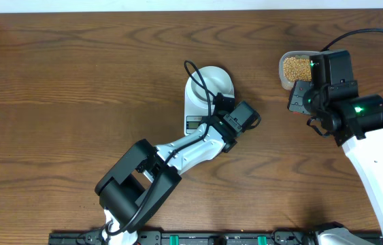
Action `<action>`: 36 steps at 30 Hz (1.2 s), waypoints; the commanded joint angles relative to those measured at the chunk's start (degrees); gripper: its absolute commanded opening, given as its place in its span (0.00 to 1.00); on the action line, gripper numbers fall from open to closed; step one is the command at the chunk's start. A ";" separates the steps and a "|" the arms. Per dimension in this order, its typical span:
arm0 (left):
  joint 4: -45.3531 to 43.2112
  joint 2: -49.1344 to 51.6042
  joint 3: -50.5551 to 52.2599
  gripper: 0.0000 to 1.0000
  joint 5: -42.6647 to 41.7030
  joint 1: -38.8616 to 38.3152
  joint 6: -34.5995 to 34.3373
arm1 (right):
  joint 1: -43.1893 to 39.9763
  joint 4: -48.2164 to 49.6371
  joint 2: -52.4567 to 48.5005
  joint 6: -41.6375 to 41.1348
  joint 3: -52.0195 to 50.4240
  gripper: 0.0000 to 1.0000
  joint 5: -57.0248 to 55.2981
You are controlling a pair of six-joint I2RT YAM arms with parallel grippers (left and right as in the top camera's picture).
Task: Scoop item into bowl and weigh 50g on scale
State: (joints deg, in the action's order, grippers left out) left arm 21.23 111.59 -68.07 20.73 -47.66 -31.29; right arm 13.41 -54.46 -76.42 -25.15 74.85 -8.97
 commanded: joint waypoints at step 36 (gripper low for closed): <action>8.31 -8.57 0.04 0.07 0.74 0.44 -0.31 | -0.26 -0.15 0.79 1.66 1.22 0.01 -0.68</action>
State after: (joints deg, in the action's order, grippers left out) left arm 27.44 108.86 -68.05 21.08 -47.57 -31.29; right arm 13.41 -54.59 -76.42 -24.38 74.85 -8.99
